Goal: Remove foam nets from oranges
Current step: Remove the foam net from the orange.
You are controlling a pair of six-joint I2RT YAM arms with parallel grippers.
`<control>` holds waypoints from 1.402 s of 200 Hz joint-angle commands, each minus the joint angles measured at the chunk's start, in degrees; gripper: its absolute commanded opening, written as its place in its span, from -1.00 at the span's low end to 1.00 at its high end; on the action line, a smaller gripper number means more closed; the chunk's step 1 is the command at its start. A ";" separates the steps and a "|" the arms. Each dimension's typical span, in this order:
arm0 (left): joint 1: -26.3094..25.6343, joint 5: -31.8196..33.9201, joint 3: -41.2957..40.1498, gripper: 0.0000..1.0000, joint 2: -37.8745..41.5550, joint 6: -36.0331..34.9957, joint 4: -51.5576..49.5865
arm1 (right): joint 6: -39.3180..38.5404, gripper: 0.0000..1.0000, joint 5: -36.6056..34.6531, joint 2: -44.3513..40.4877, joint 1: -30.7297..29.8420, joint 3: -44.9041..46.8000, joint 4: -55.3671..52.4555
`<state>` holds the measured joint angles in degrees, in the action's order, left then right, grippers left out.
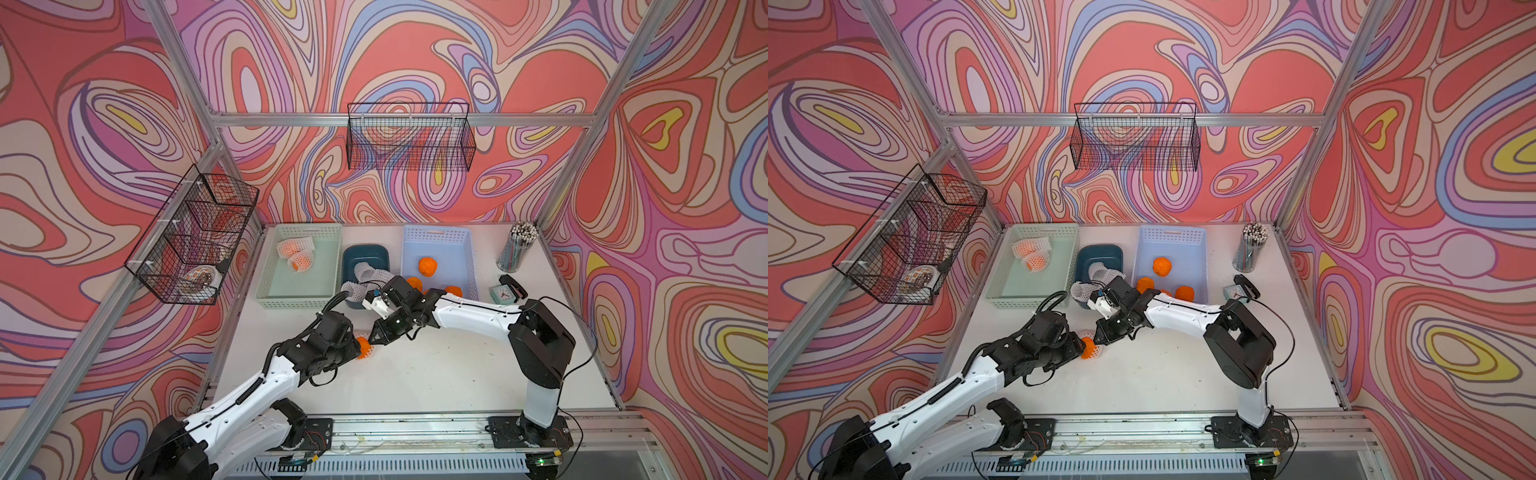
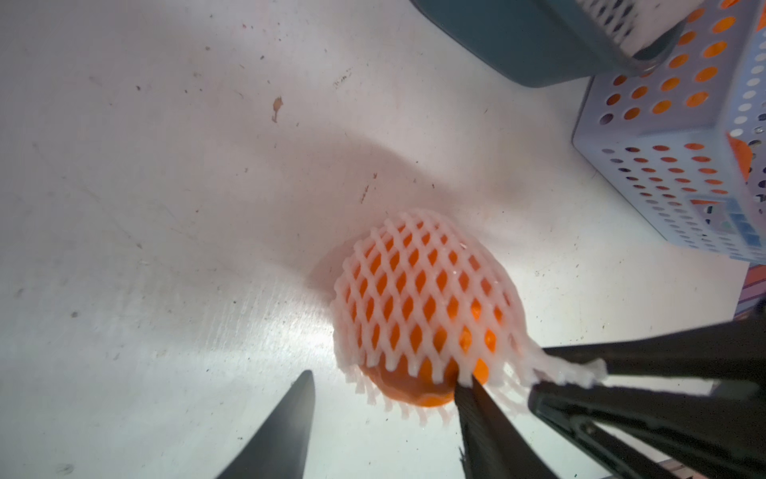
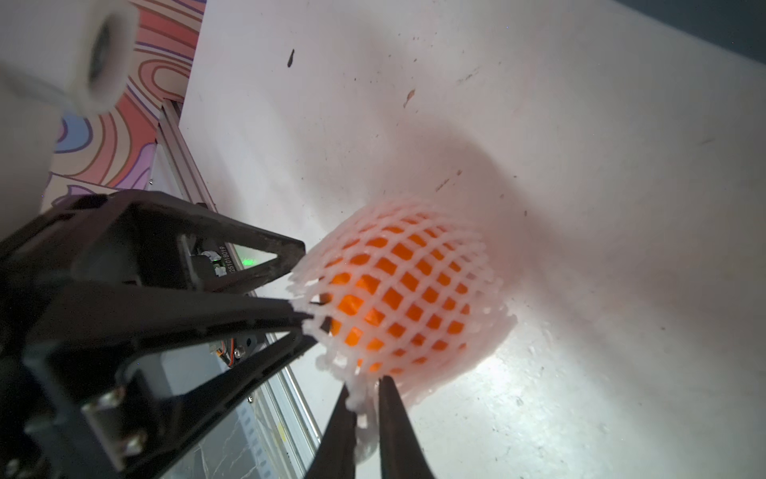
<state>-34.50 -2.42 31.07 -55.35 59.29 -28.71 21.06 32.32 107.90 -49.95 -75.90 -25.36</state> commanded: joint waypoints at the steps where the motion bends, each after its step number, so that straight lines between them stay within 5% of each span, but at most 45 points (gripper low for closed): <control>1: 0.31 0.17 0.73 0.08 -1.54 -1.21 0.85 | 1.74 -0.72 2.73 1.05 0.20 -1.95 -0.43; 121: 0.30 -1.86 3.68 -0.23 -5.69 -4.09 0.89 | 4.88 -0.82 5.92 1.55 1.79 -4.35 -4.27; 181: 0.31 -3.05 4.05 -0.40 -5.52 -3.68 1.75 | 4.56 -0.24 1.62 2.43 2.30 -6.28 -10.83; 248: 0.29 -3.17 5.64 -0.43 -6.37 -4.18 1.55 | 4.67 -0.28 -2.47 4.92 2.24 -9.88 -14.05; 280: 0.27 -3.81 7.05 -0.44 -5.47 -4.01 1.05 | 4.87 -0.47 -3.03 6.70 2.30 -11.93 -15.20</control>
<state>-34.48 -6.04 35.64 -61.39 55.53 -26.55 26.06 31.07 113.10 -47.92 -85.84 -38.48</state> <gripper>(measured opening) 0.284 0.303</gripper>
